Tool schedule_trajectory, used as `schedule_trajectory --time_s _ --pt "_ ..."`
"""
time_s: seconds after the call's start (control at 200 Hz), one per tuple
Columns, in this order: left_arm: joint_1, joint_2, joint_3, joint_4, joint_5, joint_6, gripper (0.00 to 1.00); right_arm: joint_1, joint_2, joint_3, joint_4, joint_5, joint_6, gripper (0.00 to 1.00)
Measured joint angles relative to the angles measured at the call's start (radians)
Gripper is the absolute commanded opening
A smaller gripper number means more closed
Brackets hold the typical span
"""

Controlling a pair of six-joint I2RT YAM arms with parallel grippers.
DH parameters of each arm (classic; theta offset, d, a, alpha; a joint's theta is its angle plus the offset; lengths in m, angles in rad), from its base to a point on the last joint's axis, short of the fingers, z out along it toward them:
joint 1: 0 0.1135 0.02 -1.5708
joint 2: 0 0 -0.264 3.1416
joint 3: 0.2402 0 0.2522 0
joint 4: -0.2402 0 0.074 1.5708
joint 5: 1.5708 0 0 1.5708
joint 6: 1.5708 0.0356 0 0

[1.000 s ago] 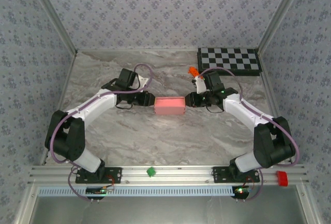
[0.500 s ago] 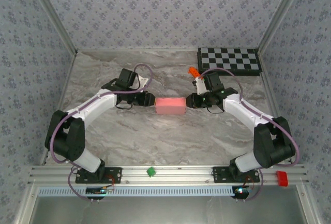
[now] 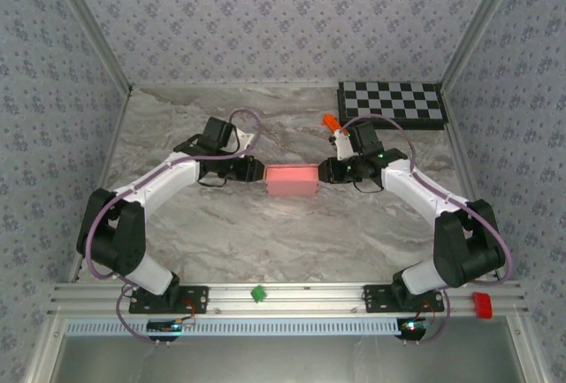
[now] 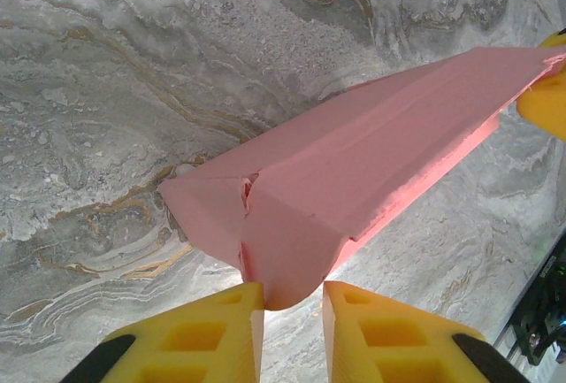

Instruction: Fold the paper box

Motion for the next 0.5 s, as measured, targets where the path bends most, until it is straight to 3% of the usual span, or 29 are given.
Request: schedule_trajectory --time_s 0.5 --pt "0.0 0.0 0.0 0.003 0.011 -0.009 0.2 0.0 0.0 0.007 -0.001 -0.002 0.0 0.23"
